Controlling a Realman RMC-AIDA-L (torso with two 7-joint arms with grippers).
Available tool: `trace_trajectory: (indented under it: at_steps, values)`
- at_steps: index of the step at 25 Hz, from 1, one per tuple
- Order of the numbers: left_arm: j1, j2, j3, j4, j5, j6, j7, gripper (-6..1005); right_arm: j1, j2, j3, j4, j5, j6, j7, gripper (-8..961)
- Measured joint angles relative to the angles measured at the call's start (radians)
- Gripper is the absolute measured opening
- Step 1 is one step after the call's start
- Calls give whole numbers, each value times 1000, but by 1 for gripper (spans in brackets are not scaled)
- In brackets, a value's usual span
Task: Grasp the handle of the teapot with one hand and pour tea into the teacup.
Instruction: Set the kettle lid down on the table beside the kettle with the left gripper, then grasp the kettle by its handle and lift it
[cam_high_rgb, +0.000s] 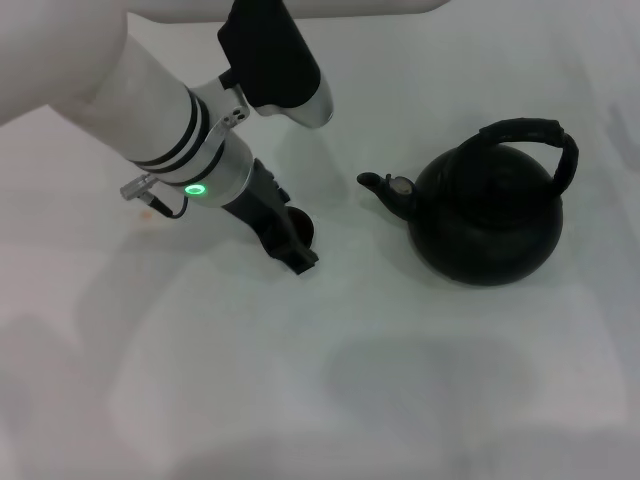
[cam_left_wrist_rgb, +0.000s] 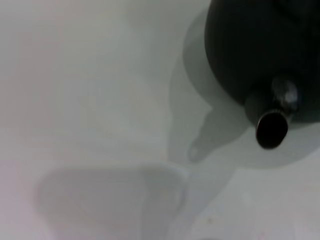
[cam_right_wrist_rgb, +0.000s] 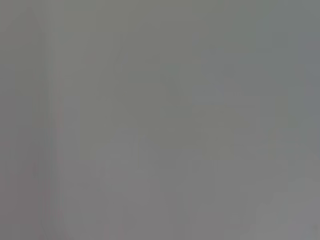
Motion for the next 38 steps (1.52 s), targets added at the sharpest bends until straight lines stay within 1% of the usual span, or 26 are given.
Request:
trace_trajectory:
  at_steps: [1, 11, 14, 15, 19, 29, 38]
  values:
    - [2, 0, 0, 13, 0, 0, -1, 886, 0, 0, 0, 0, 0, 1, 0, 855]
    - [24, 0, -6, 106, -13, -10, 12, 888, 0, 0, 0, 0, 14, 3, 0, 855]
    - [27, 0, -8, 131, -18, -26, 17, 888, 0, 0, 0, 0, 16, 1, 0, 855]
    - [39, 0, -9, 160, -22, -41, 33, 888, 0, 0, 0, 0, 16, 0, 0, 855]
    - [51, 0, -7, 187, -25, -57, 53, 887, 0, 0, 0, -1, 19, -1, 0, 856]
    - [40, -1, 8, 209, -29, -66, 56, 887, -1, -2, 0, 0, 25, -4, -1, 856]
    - [62, -3, 6, 234, -54, -154, 57, 888, 0, -2, 0, 2, 25, -1, -2, 856]
